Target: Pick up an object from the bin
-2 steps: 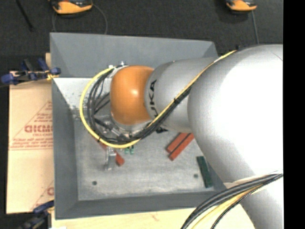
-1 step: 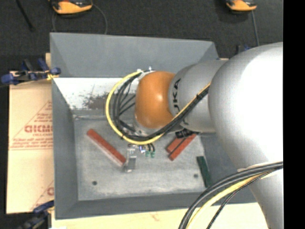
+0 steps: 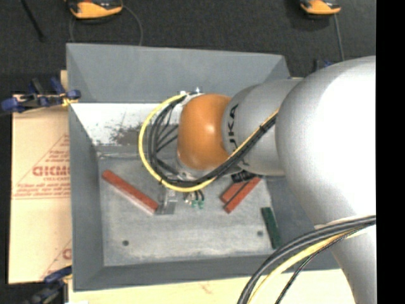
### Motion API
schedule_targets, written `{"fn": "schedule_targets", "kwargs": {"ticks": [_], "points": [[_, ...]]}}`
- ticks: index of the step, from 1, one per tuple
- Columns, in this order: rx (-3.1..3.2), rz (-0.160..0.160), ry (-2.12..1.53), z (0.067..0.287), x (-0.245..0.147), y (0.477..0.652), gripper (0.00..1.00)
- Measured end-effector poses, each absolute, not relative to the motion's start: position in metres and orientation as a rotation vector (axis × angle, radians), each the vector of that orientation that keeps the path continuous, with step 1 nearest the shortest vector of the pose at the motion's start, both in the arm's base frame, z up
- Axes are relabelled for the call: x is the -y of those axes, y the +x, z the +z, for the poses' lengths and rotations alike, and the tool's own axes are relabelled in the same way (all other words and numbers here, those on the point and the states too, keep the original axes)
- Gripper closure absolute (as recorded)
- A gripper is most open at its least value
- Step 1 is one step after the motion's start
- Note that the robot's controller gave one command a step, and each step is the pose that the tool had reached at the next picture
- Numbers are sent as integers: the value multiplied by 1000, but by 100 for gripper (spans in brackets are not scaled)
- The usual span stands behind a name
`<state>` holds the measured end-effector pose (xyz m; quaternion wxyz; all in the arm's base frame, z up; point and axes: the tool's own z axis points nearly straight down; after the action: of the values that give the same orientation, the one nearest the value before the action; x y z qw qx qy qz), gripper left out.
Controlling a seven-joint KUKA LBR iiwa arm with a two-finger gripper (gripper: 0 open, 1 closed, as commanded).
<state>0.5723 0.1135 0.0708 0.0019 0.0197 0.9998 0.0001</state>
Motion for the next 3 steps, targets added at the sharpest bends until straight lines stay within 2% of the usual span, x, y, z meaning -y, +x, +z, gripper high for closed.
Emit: {"fn": "schedule_targets", "kwargs": {"ticks": [1, 2, 3], "points": [[-3110, 6, 407, 88, -130, 569, 100], [-3111, 4, 407, 87, -130, 569, 0], [-3093, 8, 524, 70, -198, 559, 0]]}}
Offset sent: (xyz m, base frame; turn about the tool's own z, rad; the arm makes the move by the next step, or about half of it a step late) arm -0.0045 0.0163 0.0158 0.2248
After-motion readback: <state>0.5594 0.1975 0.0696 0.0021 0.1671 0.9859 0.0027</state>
